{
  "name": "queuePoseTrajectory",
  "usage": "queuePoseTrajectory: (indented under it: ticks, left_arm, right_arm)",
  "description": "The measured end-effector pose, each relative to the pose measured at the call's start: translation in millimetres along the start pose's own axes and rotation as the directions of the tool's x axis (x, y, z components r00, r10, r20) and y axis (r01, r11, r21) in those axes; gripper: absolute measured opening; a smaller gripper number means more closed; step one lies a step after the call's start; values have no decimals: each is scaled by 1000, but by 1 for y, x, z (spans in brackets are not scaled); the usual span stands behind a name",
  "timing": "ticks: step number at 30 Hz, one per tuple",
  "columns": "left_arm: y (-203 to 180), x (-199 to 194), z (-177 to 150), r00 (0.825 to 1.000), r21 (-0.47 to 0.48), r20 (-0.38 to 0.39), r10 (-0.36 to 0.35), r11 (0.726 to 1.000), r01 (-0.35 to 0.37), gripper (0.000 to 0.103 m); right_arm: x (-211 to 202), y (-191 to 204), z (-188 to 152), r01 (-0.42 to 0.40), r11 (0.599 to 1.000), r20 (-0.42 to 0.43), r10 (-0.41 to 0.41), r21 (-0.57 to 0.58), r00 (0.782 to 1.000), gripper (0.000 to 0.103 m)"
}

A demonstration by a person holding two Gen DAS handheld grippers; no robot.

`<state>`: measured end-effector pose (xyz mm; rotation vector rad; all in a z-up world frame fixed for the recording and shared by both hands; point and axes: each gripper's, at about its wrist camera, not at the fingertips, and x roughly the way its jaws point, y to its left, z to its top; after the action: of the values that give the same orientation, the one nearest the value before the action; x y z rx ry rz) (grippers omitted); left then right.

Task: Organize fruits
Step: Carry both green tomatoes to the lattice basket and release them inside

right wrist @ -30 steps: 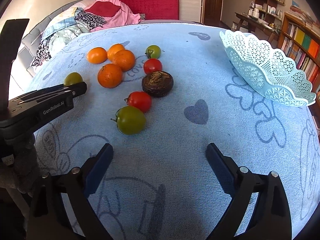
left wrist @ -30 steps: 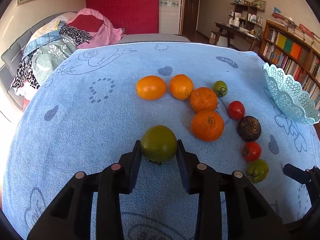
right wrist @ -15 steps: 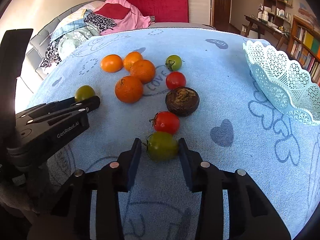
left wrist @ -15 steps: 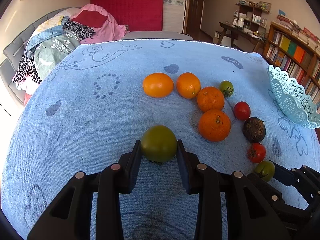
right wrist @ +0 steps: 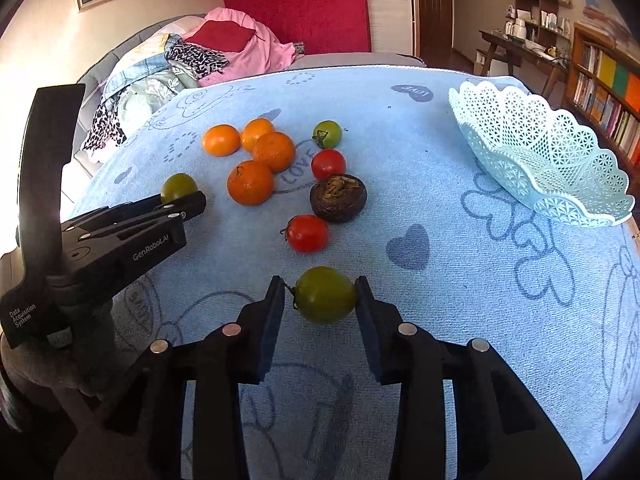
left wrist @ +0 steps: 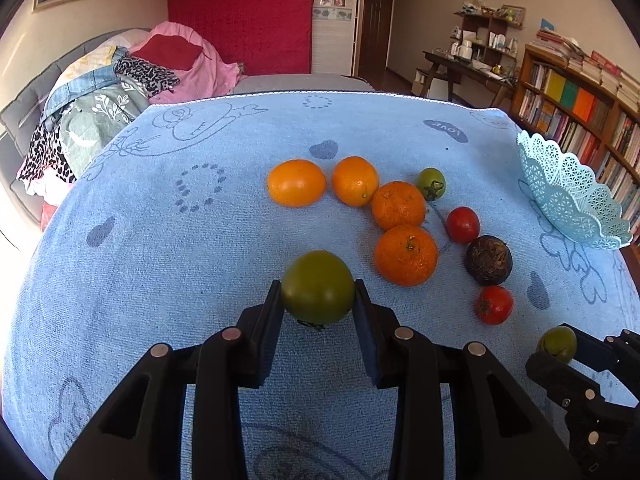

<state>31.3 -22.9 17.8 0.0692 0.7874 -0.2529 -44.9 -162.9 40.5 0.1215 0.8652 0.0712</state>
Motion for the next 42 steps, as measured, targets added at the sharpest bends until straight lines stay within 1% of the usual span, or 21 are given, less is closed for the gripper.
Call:
queuePoseTrajectory:
  ticks: [7, 11, 14, 18, 21, 29, 36, 42]
  left_arm:
    - [-15, -16, 0, 995, 61, 75, -69, 996, 64, 35]
    - [-24, -25, 3, 990, 89, 106, -97, 992, 87, 35]
    - [-29, -33, 7, 987, 91, 117, -113, 991, 103, 35]
    - [-37, -40, 9, 983, 87, 117, -140, 988, 130, 35]
    - [-48, -43, 11, 982, 99, 118, -147, 986, 136, 35]
    - [-84, -44, 24, 976, 126, 112, -188, 977, 174, 35]
    - [-120, -33, 36, 975, 150, 83, -207, 970, 194, 35]
    - [-151, -26, 47, 970, 183, 75, -232, 959, 216, 35]
  right_arm:
    - [-27, -30, -1, 24, 998, 58, -27, 60, 998, 37]
    - [-44, -51, 0, 39, 994, 95, -48, 101, 994, 37]
    - [-55, -68, 2, 51, 989, 126, -68, 136, 990, 37]
    - [-67, -88, 7, 61, 983, 158, -89, 174, 983, 37]
    - [-74, -103, 11, 70, 978, 175, -105, 196, 979, 37]
    - [-81, -142, 24, 99, 968, 206, -147, 229, 967, 37]
    - [-66, -177, 39, 112, 960, 200, -166, 256, 966, 37]
    - [-51, -192, 46, 110, 960, 180, -160, 259, 971, 38]
